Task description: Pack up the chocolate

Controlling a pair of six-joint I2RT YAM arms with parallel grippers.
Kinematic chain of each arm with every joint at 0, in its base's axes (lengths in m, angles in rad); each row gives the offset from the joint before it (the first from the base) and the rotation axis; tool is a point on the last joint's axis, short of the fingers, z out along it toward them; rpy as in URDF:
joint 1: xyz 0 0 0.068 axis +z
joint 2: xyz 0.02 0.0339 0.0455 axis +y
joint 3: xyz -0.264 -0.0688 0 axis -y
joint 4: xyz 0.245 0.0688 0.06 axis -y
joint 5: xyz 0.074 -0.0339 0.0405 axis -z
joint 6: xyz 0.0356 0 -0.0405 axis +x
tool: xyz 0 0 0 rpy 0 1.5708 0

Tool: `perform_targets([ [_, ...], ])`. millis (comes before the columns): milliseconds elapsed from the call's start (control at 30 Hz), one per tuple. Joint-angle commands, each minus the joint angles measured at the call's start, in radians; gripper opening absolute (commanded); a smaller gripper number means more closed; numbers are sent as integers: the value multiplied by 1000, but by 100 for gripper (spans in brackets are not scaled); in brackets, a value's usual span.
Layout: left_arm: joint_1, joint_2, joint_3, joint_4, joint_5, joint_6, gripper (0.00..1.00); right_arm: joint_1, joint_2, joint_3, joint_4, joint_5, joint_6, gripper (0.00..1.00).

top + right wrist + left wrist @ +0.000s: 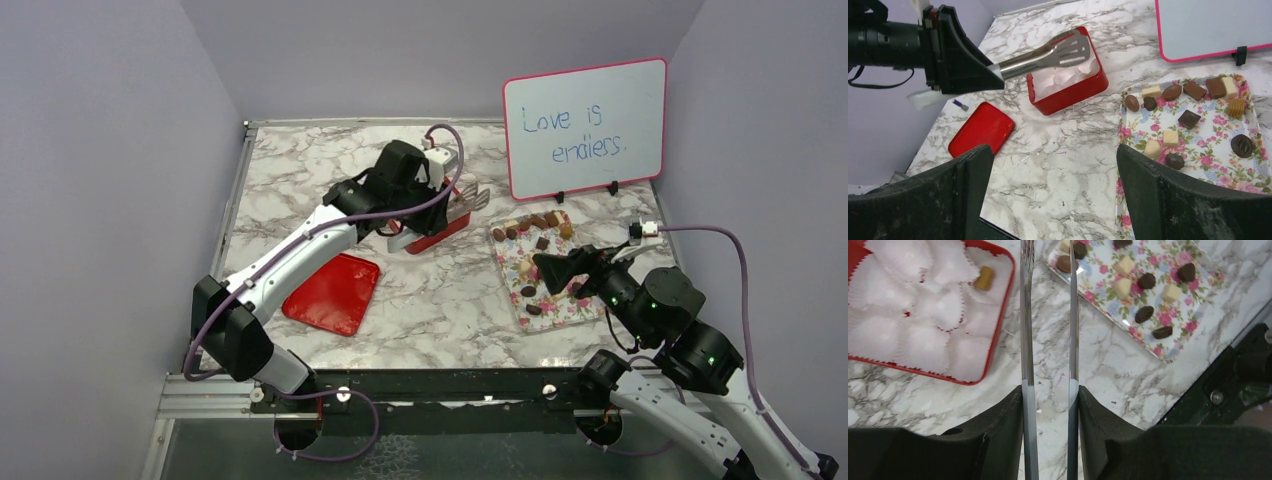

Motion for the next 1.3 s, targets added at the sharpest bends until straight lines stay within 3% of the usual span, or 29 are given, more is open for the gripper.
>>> perform_targets([
  [0,-102,-70,-31,35,5,24,41,-4,7,38,-21,42,-4,99],
  [433,-294,-129,-223,138,-27,-34,41,-4,-60,56,-59,126,31,97],
  [767,-464,-79,-285,214,-11,43,40,-4,-74,68,-75,149,49,97],
  [1267,-496,52,-282,269,7,93,41,-4,-88,69,-76,161,53,97],
])
